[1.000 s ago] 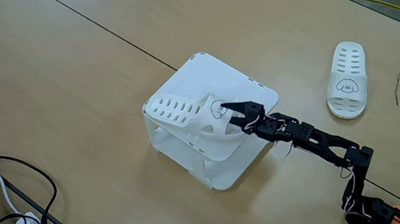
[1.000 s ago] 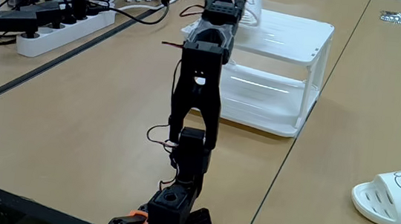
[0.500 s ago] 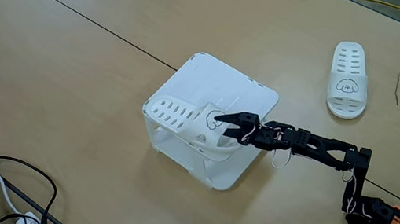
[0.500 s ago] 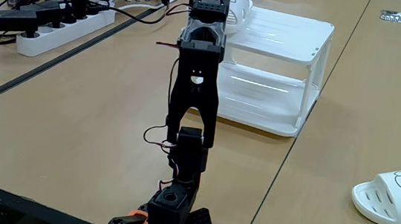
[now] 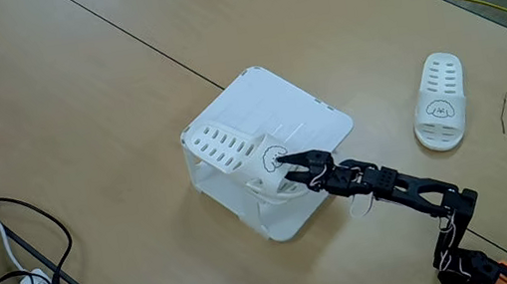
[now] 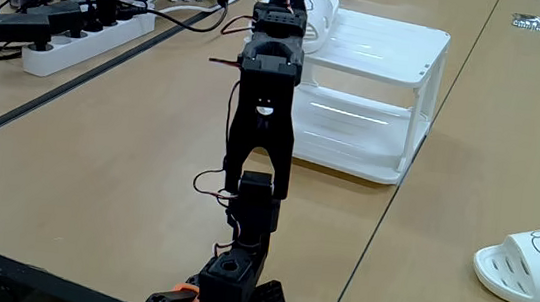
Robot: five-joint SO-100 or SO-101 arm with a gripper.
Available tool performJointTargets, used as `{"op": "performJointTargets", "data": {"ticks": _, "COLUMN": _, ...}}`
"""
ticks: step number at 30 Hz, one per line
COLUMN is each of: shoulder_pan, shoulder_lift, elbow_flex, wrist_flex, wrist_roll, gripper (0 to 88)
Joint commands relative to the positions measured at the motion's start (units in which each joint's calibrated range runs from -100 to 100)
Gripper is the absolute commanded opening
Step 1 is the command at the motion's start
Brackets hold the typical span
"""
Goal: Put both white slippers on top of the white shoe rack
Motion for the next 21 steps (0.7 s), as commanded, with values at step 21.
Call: {"op": "performJointTargets", "data": {"ticks": 21, "shoulder_pan": 1.69, "shoulder_lift": -30.41, "elbow_flex": 24.09, "wrist_flex": 0.13, "wrist_roll": 0.42, "gripper": 14.3}}
